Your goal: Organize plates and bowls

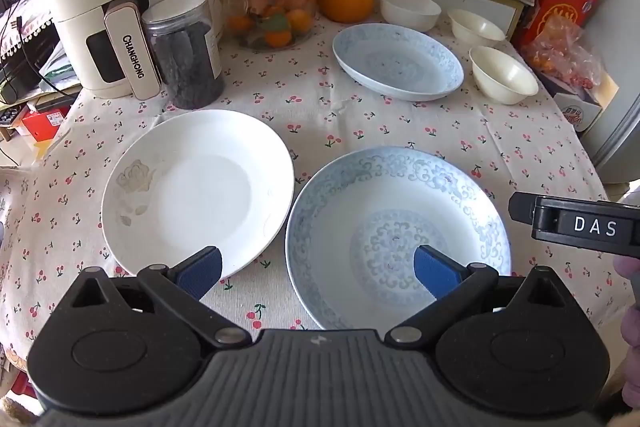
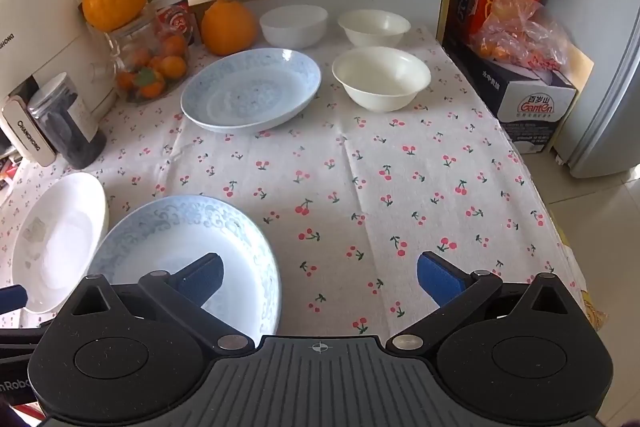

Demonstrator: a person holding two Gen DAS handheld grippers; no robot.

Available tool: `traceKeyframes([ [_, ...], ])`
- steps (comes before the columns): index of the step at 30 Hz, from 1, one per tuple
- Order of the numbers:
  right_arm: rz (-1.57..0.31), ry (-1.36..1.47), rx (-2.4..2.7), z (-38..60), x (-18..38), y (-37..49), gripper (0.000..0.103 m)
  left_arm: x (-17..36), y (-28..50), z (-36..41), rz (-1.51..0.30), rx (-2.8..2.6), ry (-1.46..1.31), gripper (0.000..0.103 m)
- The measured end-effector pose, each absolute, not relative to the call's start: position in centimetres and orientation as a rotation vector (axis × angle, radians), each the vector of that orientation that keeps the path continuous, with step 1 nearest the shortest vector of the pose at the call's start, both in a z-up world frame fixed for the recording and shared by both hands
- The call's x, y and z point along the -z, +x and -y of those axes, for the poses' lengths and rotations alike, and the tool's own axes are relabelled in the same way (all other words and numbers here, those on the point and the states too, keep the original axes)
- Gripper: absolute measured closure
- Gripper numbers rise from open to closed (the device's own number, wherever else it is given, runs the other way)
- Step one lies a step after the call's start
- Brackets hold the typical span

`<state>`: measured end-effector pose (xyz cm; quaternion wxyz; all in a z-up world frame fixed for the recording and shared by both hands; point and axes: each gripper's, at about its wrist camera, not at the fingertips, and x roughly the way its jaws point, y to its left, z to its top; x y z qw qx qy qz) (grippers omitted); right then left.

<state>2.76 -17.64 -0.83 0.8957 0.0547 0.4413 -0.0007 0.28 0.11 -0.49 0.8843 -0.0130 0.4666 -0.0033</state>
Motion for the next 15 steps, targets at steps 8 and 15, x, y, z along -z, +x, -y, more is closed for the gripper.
traceKeyframes([
  [8, -0.921, 0.109, 0.001, 17.56, 1.00, 2.81, 0.000, 0.61, 0.21, -0.09, -0.975, 0.011, -0.028, 0.000],
  [15, -0.922, 0.109, 0.000, 17.50, 0.94, 2.80, 0.000, 0.57, 0.27, -0.09, -0.976, 0.011, -0.029, 0.001],
])
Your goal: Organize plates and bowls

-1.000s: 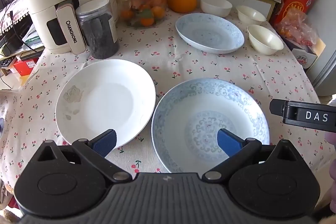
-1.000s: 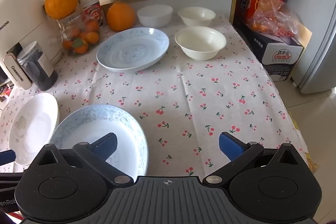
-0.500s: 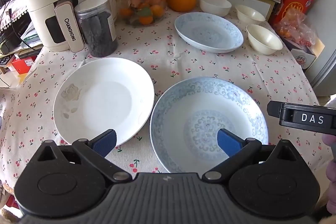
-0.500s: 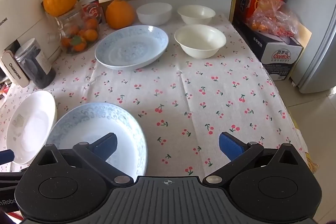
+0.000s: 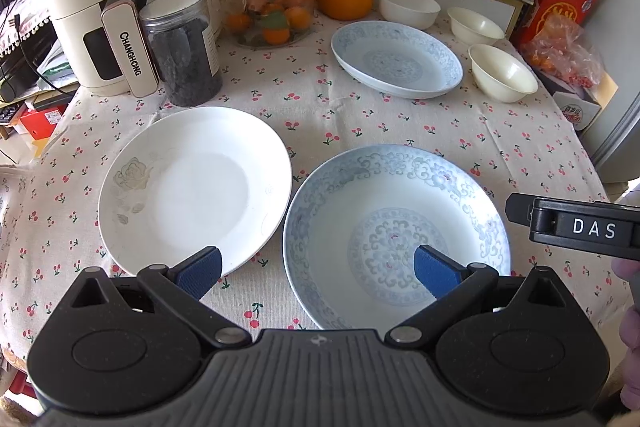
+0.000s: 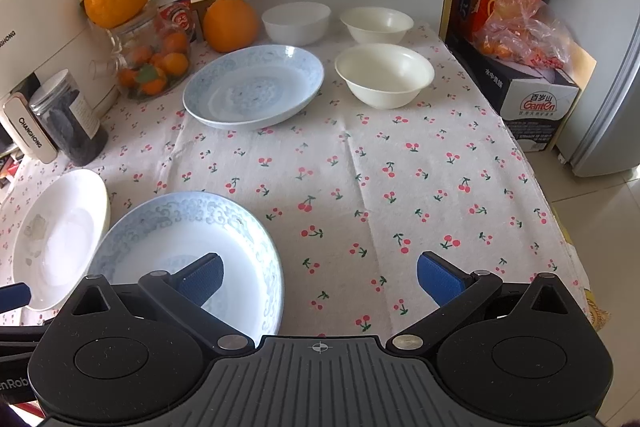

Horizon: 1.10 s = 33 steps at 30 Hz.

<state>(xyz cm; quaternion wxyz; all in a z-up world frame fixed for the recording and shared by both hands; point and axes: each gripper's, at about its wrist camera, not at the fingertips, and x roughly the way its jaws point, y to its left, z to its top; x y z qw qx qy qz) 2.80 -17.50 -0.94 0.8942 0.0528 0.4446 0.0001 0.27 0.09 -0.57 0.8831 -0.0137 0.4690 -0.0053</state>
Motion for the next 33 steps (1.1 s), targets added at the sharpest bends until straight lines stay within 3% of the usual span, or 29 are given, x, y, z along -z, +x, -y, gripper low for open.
traceKeyframes([
  [33, -0.937, 0.123, -0.006, 17.51, 1.21, 2.79, 0.000, 0.52, 0.33, -0.14, -0.977, 0.012, -0.029, 0.000],
])
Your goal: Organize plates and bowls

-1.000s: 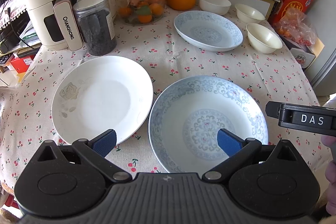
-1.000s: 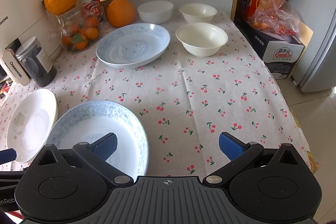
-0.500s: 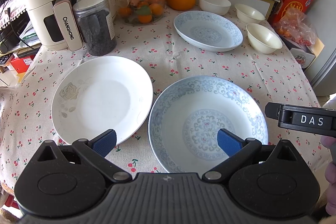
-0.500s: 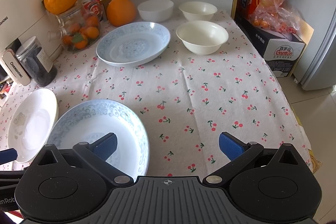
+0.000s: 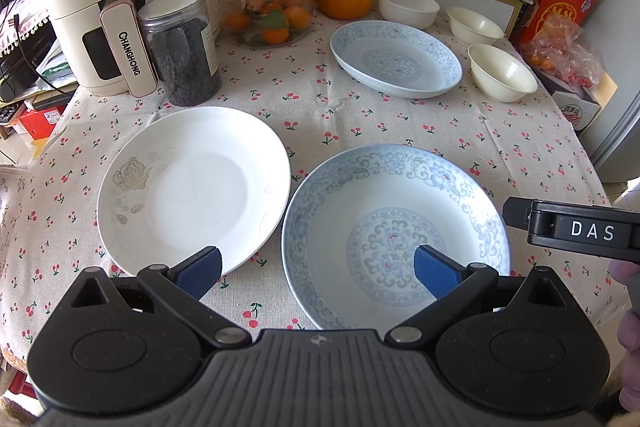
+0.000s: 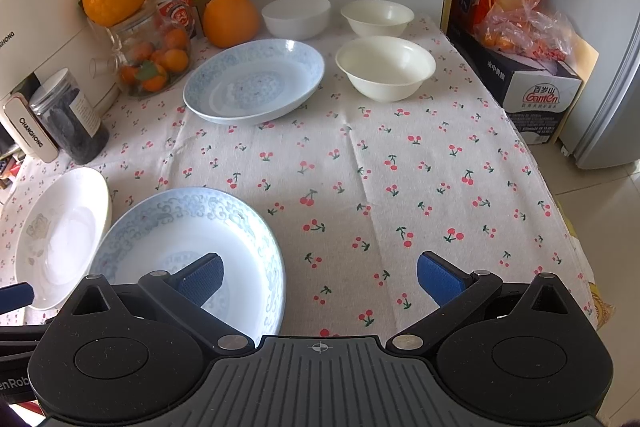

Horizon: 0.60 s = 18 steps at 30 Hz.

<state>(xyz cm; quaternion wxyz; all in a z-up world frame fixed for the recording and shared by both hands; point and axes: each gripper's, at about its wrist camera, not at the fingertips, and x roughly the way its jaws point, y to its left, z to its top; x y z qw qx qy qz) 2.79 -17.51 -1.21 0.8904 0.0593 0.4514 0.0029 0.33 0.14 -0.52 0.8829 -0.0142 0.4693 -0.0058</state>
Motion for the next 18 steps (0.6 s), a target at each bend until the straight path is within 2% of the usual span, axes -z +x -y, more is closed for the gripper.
traceKeyframes([
  [18, -0.949, 0.126, -0.010, 17.42, 1.30, 2.77, 0.000, 0.53, 0.33, -0.15, -0.978, 0.012, -0.030, 0.000],
])
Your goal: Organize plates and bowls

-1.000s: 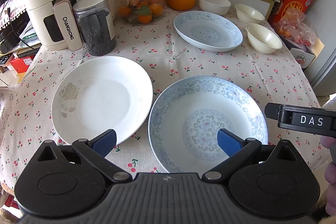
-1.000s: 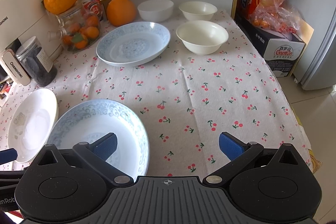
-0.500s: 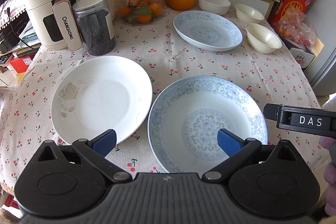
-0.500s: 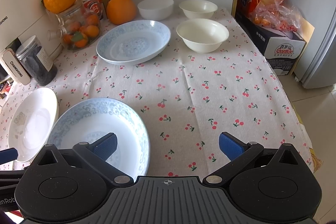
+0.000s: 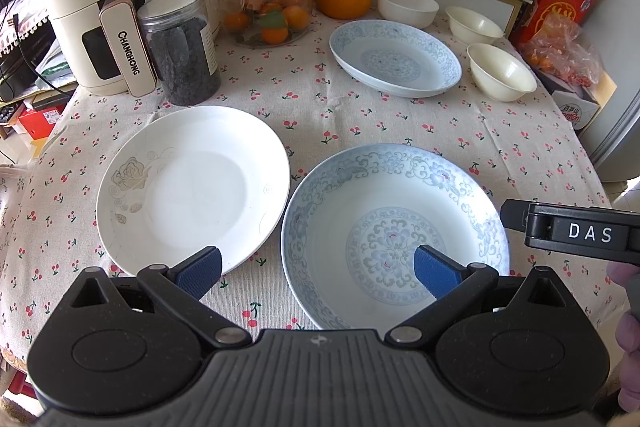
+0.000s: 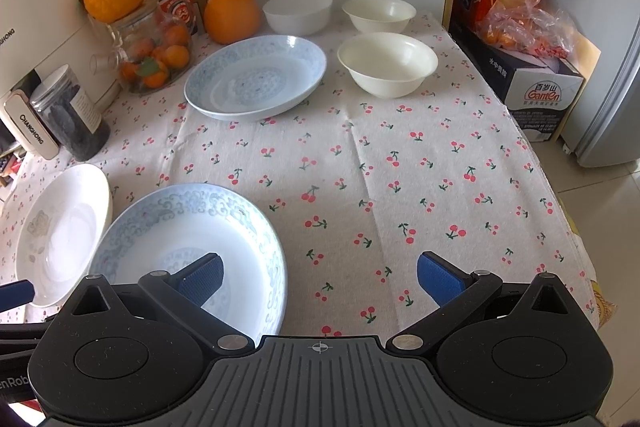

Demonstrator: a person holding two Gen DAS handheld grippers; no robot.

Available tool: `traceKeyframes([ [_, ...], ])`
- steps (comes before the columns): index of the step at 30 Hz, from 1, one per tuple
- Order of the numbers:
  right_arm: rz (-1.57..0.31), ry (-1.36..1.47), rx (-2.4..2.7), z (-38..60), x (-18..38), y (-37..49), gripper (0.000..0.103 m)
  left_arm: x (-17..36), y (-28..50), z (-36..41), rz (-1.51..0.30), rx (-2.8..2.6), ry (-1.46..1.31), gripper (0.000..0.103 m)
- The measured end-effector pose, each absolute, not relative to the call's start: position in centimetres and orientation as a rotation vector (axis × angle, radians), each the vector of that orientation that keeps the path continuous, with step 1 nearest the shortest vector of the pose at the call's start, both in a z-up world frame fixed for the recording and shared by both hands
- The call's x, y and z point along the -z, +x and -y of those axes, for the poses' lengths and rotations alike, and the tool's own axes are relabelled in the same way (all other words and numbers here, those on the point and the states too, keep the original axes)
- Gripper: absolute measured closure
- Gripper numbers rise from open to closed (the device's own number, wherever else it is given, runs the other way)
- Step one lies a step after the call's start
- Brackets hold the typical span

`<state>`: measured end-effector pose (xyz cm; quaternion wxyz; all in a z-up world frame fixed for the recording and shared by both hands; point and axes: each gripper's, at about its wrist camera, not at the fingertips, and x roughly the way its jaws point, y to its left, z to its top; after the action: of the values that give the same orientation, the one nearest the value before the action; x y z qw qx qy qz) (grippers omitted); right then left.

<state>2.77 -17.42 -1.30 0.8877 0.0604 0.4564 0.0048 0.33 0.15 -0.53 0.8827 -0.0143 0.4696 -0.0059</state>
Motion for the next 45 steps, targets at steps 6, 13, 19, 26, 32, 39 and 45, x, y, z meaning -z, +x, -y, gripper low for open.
traceKeyframes([
  [6, -0.951, 0.127, -0.008, 17.5, 1.3, 2.8, 0.000, 0.6, 0.4, 0.0, -0.978, 0.012, -0.027, 0.000],
  [13, -0.969, 0.155, 0.002, 18.0, 1.4, 3.4, 0.000, 0.6, 1.0, 0.1, -0.980, 0.006, -0.028, 0.000],
  [19, -0.985, 0.184, -0.016, 18.6, 0.8, 4.1, 0.000, 0.2, 2.1, 0.1, -0.978, 0.011, -0.007, 0.001],
  [26, -0.998, 0.225, -0.024, 19.4, -0.8, 5.8, 0.000, -0.9, 3.9, -0.5, -0.941, 0.020, -0.024, 0.001],
  [32, -1.004, 0.258, -0.045, 19.6, -2.0, 8.5, 0.000, -1.7, 5.9, -1.0, -0.883, -0.006, -0.021, 0.001],
  [39, -0.990, 0.295, -0.087, 19.3, -3.0, 11.8, 0.000, -1.5, 8.7, -2.0, -0.892, -0.021, -0.060, 0.001],
  [45, -0.941, 0.334, -0.103, 19.4, -3.0, 14.2, 0.000, -1.0, 11.1, -2.7, -0.928, -0.016, -0.107, 0.001],
])
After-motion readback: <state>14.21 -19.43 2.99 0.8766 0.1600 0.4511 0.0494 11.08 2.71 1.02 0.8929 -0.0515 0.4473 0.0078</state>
